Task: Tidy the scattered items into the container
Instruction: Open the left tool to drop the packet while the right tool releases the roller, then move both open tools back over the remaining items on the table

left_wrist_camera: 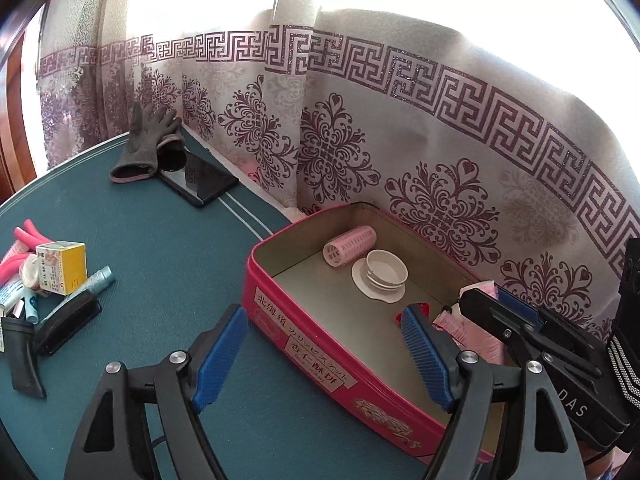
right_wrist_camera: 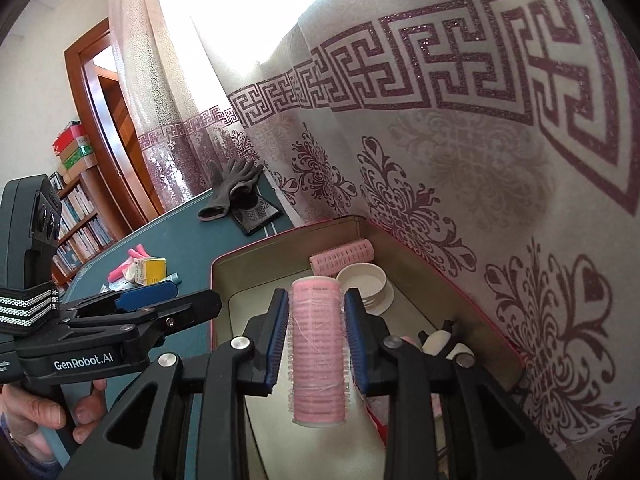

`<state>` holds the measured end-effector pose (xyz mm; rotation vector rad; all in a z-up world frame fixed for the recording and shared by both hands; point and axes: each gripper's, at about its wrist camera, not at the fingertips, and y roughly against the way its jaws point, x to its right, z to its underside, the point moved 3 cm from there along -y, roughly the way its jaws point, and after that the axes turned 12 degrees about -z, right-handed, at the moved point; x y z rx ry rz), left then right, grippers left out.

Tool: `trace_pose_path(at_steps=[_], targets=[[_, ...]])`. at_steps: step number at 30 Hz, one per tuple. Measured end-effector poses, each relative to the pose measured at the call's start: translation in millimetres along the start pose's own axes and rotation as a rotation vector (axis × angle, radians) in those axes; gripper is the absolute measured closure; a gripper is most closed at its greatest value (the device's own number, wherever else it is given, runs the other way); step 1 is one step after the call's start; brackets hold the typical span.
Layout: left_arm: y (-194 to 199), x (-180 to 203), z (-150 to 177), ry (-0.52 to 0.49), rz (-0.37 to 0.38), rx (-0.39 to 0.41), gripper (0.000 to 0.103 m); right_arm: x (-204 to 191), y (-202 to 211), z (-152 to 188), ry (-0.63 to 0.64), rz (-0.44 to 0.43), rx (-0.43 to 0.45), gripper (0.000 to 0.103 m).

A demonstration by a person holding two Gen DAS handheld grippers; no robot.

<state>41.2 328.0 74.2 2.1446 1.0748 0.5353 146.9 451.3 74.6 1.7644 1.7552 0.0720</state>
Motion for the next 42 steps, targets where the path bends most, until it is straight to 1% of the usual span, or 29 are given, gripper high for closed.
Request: trace_pose_path(at_steps=[1, 4, 6, 9, 14, 17, 19, 20, 21, 26, 28, 32, 37, 39, 42], targets=[[0, -2, 1, 0.006, -0.004, -0.002, 0.022, 0, -1, 1, -0.005, -0.004, -0.002, 0.062], [0, -7, 3, 0.019, -0.01, -0.008, 0.022, 0, -1, 2, -0.017, 0.001, 0.004, 0.052], [1, -10, 4, 0.024, -0.013, -0.007, 0.022, 1, 0, 2, -0.021, 0.009, 0.009, 0.049], [2, -12, 5, 0.03, -0.016, -0.01, 0.022, 1, 1, 2, -0.024, 0.015, 0.009, 0.048], [4, -17, 10, 0.036, -0.022, -0.014, 0.022, -5, 0, 4, -0.021, 0.01, 0.002, 0.047], [5, -22, 12, 0.046, -0.031, -0.018, 0.022, -9, -1, 5, -0.014, 0.005, 0.0, 0.044], [6, -27, 14, 0.056, -0.04, -0.021, 0.018, -12, -2, 6, -0.012, 0.001, -0.001, 0.04], [7, -30, 15, 0.063, -0.046, -0.018, 0.013, -14, -2, 6, -0.01, 0.0, -0.001, 0.039], [9, -33, 16, 0.07, -0.051, -0.013, 0.011, -15, -3, 7, -0.008, -0.001, -0.001, 0.037], [14, -48, 21, 0.099, -0.072, -0.007, 0.011, -25, -6, 8, 0.001, -0.01, -0.002, 0.029], [16, -57, 23, 0.114, -0.084, -0.007, 0.01, -29, -8, 8, 0.004, -0.016, -0.002, 0.024], [20, -78, 29, 0.156, -0.112, -0.004, 0.011, -39, -12, 9, 0.011, -0.03, -0.009, 0.023], [30, -115, 36, 0.23, -0.157, 0.009, 0.011, -54, -20, 11, 0.025, -0.052, -0.027, 0.021], [35, -132, 41, 0.261, -0.19, 0.018, 0.01, -62, -25, 12, 0.035, -0.064, -0.037, 0.021], [43, -161, 49, 0.296, -0.26, 0.034, 0.01, -77, -33, 15, 0.057, -0.085, -0.052, 0.021]])
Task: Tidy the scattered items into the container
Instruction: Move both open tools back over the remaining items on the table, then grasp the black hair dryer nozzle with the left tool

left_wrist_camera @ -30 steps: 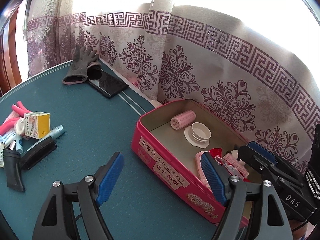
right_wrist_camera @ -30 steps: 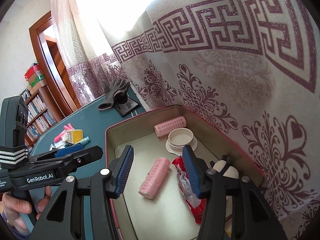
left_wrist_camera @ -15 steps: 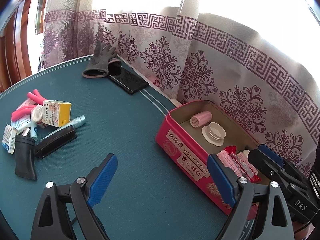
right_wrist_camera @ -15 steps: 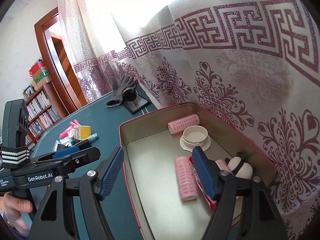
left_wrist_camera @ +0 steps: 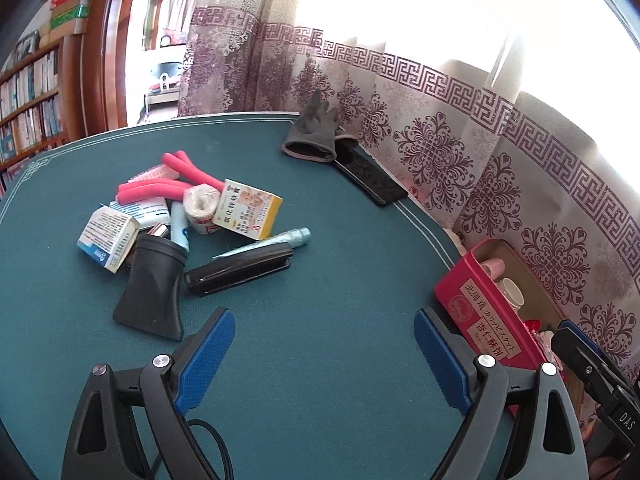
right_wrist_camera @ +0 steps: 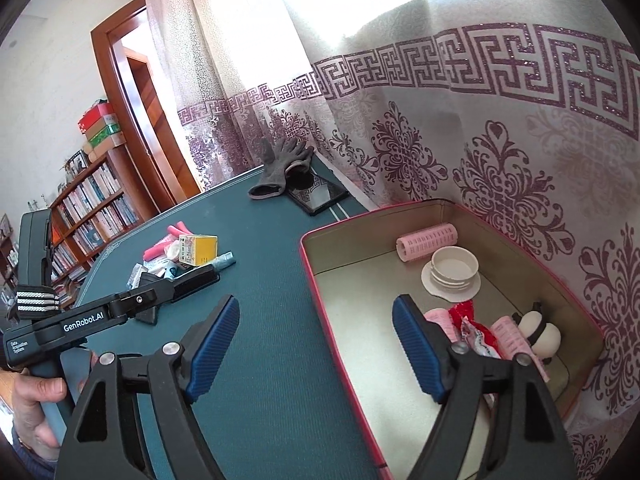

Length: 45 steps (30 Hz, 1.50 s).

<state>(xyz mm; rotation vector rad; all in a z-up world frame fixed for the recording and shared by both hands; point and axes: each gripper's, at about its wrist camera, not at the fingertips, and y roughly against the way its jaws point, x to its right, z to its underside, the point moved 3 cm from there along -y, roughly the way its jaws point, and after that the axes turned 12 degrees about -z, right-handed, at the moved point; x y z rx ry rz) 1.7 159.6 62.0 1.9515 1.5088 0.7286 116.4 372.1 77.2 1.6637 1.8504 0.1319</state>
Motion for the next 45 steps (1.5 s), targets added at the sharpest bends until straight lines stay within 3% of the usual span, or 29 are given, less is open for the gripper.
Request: trace_pose_path(at_steps=[4, 12, 20, 22, 23, 26, 31, 36, 45], targets=[[0, -46, -2, 0.075, -0.075, 0.011, 0.01, -20, -15, 3, 0.027, -0.034, -0.028, 0.021], [0, -123, -3, 0.219, -0.146, 0.022, 0.01, -56, -42, 11, 0.09, -0.081, -0.091, 0.021], [26, -187, -22, 0.302, -0.316, 0.134, 0.01, -73, -64, 18, 0.109, -0.113, -0.14, 0.02], [28, -196, -23, 0.32, -0.343, 0.146, 0.006, -76, -69, 19, 0.112, -0.121, -0.15, 0.02], [25, -198, -23, 0.324, -0.336, 0.141, 0.001, -77, -72, 20, 0.113, -0.124, -0.155, 0.02], [9, -185, -18, 0.284, -0.289, 0.103, 0.001, -79, -78, 22, 0.115, -0.131, -0.171, 0.02], [-20, -128, -14, 0.075, -0.208, 0.069, 0.001, -77, -83, 24, 0.115, -0.127, -0.185, 0.02], [-51, -92, -10, -0.09, -0.219, 0.037, 0.001, -69, -87, 24, 0.095, -0.112, -0.193, 0.021], [-81, -101, -8, -0.08, -0.216, -0.026, 0.008, -70, -105, 26, 0.13, -0.105, -0.218, 0.021]])
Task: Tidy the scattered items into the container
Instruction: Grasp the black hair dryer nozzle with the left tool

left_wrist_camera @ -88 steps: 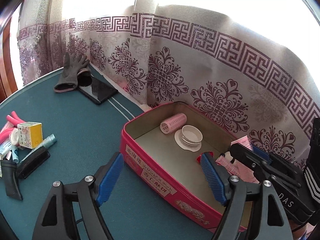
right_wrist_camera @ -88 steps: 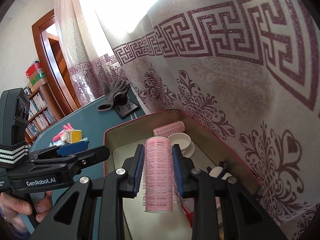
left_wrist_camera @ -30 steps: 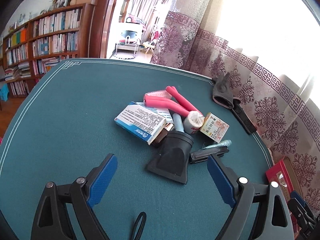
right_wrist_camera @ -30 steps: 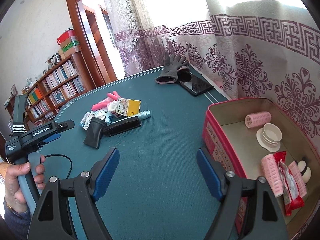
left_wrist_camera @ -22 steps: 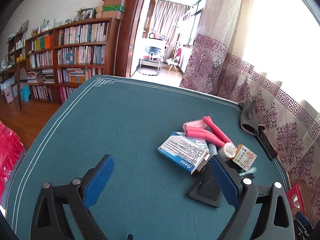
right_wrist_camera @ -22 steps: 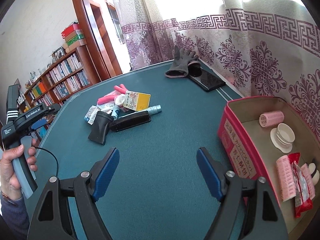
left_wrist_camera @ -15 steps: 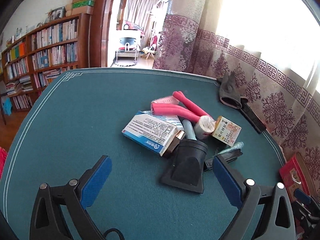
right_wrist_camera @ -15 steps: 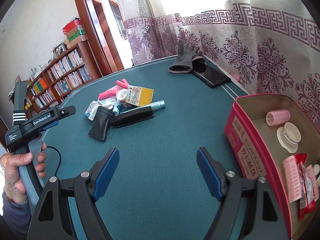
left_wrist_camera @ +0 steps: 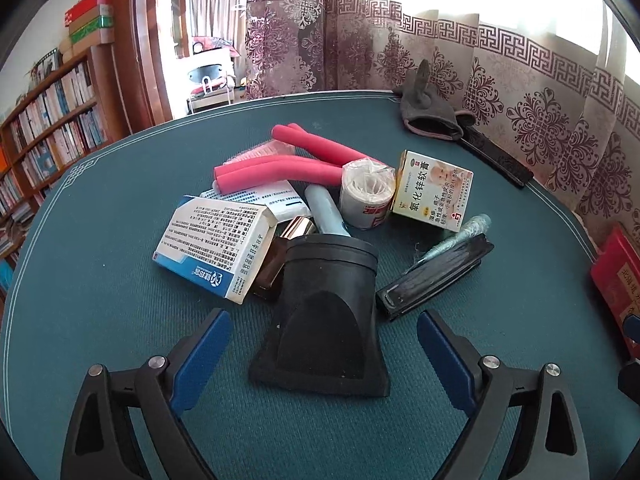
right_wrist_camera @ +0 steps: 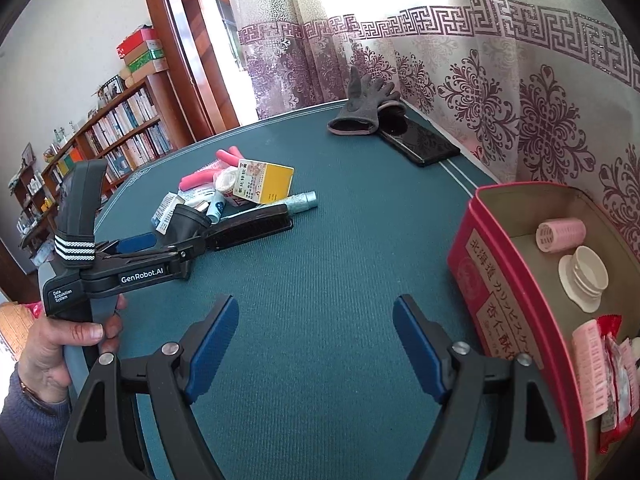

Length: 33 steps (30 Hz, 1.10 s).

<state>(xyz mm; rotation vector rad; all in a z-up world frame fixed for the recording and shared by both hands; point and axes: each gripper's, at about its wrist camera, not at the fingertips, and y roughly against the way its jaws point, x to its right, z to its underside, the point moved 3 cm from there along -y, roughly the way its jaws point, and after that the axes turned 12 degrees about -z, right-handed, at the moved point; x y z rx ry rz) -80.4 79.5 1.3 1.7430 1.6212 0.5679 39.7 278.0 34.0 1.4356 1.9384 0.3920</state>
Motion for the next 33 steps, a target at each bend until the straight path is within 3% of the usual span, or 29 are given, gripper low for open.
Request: trace_pose_path(at_steps=[5, 8, 10, 19, 24, 33], targets=[[-14, -4, 1, 0.015, 0.036, -0.039, 0.024, -5, -16, -1, 0.011, -0.023, -0.026, 0.021], [-17, -3, 1, 0.014, 0.046, -0.039, 0.028, -7, -24, -2, 0.016, -0.028, -0.038, 0.021], [-16, -2, -1, 0.007, 0.059, -0.032, 0.042, -9, -28, -2, 0.022, -0.029, -0.044, 0.021], [-2, -9, 1, 0.036, 0.102, -0.028, 0.043, -13, -51, -13, 0.042, -0.045, -0.067, 0.021], [11, -20, 4, 0.073, 0.099, -0.015, 0.053, -16, -70, -21, 0.058, -0.058, -0.085, 0.021], [16, -40, 15, 0.126, 0.087, -0.014, 0.053, -29, -103, -32, 0.11, -0.061, -0.117, 0.021]])
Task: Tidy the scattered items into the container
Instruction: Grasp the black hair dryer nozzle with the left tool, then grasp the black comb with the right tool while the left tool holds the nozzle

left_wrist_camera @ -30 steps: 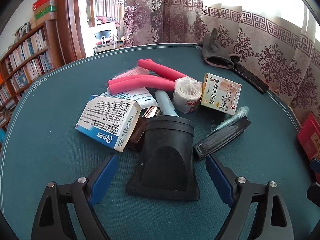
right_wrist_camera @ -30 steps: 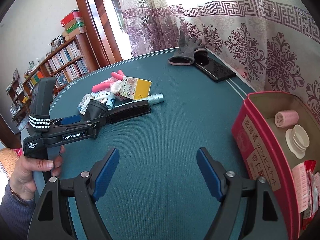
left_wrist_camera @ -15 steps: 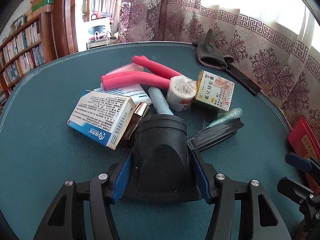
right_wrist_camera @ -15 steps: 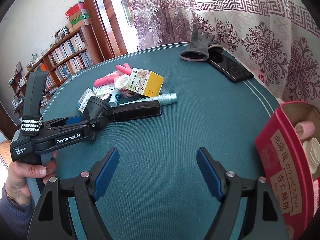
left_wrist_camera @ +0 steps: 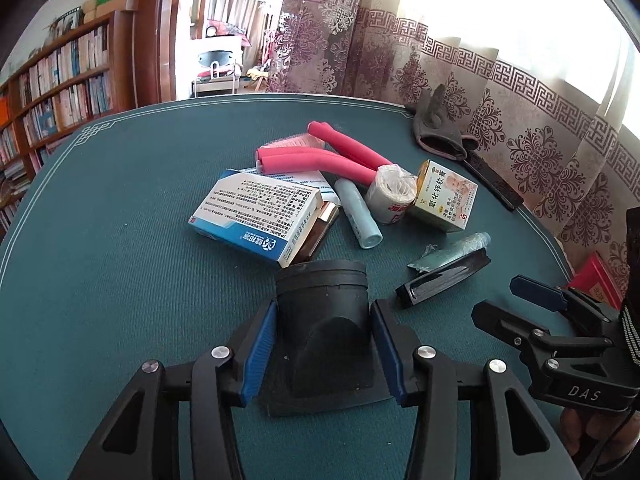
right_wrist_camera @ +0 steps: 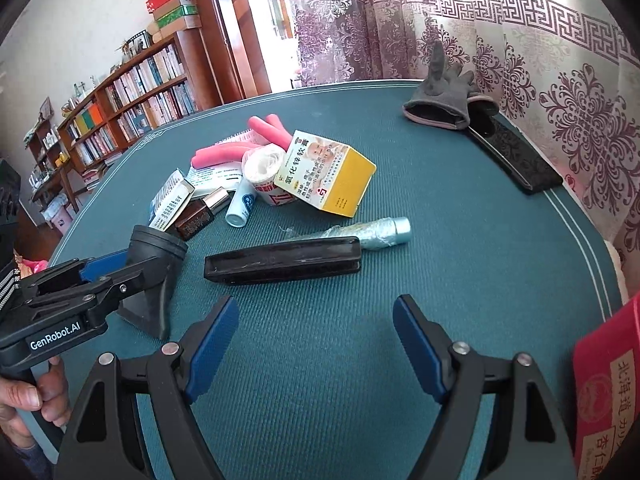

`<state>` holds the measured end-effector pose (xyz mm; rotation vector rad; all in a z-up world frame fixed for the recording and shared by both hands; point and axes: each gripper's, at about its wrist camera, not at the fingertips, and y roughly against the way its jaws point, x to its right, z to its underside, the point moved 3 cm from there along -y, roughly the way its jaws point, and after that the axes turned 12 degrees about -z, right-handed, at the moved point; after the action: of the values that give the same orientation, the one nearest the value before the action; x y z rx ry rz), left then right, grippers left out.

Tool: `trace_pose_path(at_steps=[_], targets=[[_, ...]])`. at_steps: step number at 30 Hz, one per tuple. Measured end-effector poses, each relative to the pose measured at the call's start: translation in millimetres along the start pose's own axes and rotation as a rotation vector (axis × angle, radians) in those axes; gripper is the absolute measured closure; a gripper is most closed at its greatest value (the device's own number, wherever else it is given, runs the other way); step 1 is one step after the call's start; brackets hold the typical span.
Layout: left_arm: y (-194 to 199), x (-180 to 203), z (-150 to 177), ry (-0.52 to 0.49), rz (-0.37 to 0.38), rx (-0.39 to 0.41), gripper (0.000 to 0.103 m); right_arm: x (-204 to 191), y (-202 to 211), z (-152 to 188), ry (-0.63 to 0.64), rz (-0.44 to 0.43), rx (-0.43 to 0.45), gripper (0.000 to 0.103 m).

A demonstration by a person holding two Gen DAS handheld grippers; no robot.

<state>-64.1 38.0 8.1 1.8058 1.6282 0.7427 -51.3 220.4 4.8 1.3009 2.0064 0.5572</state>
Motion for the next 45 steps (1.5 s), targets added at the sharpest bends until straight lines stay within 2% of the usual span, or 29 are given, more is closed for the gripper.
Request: trace_pose_path(at_steps=[12, 15, 23, 29, 34, 36, 39, 45], targets=[[-13, 9, 8, -0.01, 0.01, -0.016, 0.051, -4, -16, -8, -0.027, -0.007, 0.0, 0.021], [-12, 3, 7, 0.016, 0.019, -0.022, 0.051, -5, -20, -8, -0.014, 0.001, -0.006, 0.021], [1, -13, 2, 0.05, -0.02, 0.024, 0.054, -17, -28, -11, 0.058, 0.007, -0.024, 0.017], [-2, -11, 5, 0.045, -0.011, 0.013, 0.054, -25, -46, -13, 0.121, 0.049, -0.081, 0.016], [-3, -13, 6, 0.055, -0.004, 0.007, 0.054, -23, -58, -22, 0.13, 0.065, -0.1, 0.01], [-4, -14, 6, 0.057, -0.001, 0.006, 0.054, -21, -58, -27, 0.121, 0.072, -0.095, 0.009], [-5, -15, 6, 0.063, 0.002, 0.001, 0.054, -17, -49, -27, 0.08, 0.031, -0.08, 0.009], [-6, -15, 7, 0.065, 0.003, -0.001, 0.054, 8, -36, -26, -0.172, -0.102, -0.039, 0.008]])
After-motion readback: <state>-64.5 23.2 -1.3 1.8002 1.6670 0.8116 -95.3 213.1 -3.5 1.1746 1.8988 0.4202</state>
